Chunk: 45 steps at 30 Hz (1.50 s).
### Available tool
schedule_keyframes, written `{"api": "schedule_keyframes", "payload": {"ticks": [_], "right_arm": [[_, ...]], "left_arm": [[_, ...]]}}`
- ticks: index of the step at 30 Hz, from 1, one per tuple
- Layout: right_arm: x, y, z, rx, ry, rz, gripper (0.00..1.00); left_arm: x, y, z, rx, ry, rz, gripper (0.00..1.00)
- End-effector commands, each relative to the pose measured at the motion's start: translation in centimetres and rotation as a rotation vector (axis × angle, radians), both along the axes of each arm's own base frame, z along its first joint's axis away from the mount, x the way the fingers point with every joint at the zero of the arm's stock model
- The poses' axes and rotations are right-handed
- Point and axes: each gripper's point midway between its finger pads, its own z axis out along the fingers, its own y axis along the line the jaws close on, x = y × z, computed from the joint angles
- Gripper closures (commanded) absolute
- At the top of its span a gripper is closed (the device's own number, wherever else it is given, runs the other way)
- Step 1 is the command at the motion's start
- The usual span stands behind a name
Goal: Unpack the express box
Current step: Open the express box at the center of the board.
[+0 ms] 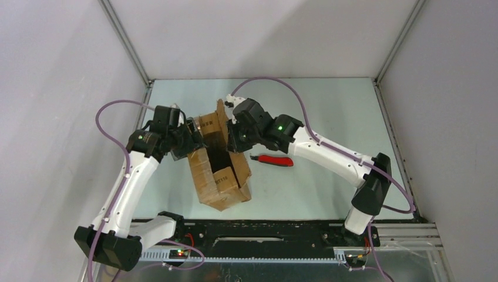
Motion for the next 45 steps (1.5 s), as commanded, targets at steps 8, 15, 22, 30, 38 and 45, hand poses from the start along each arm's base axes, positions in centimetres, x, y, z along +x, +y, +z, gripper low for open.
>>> {"api": "schedule_keyframes", "payload": {"ticks": [8, 15, 22, 30, 38, 45], "right_arm": [[3.3, -3.8, 7.3, -0.244, -0.423, -0.225, 1.0], [4.0, -3.7, 7.9, -0.429, -0.582, -0.293, 1.0], [6.0, -5.8, 9.0, -0.555, -0.731, -0.398, 1.0], [7.6, -7.1, 9.9, -0.587, -0.808, -0.457, 1.0], [7.5, -6.9, 9.5, -0.583, -0.836, -0.444, 1.0], [6.4, -6.2, 8.1, -0.505, -0.762, -0.406, 1.0]], "left_arm": [[2.6, -3.3, 6.2, -0.139, -0.205, -0.098, 0.23], [2.9, -3.8, 5.9, -0.162, -0.192, -0.102, 0.21], [2.0, -3.6, 4.7, -0.169, -0.188, -0.103, 0.28], [0.2, -4.4, 2.8, -0.224, -0.18, -0.161, 0.38], [-0.8, -5.1, 1.9, -0.261, -0.175, -0.218, 0.2], [-2.1, -2.1, -1.6, -0.144, -0.081, -0.091, 0.33]]}}
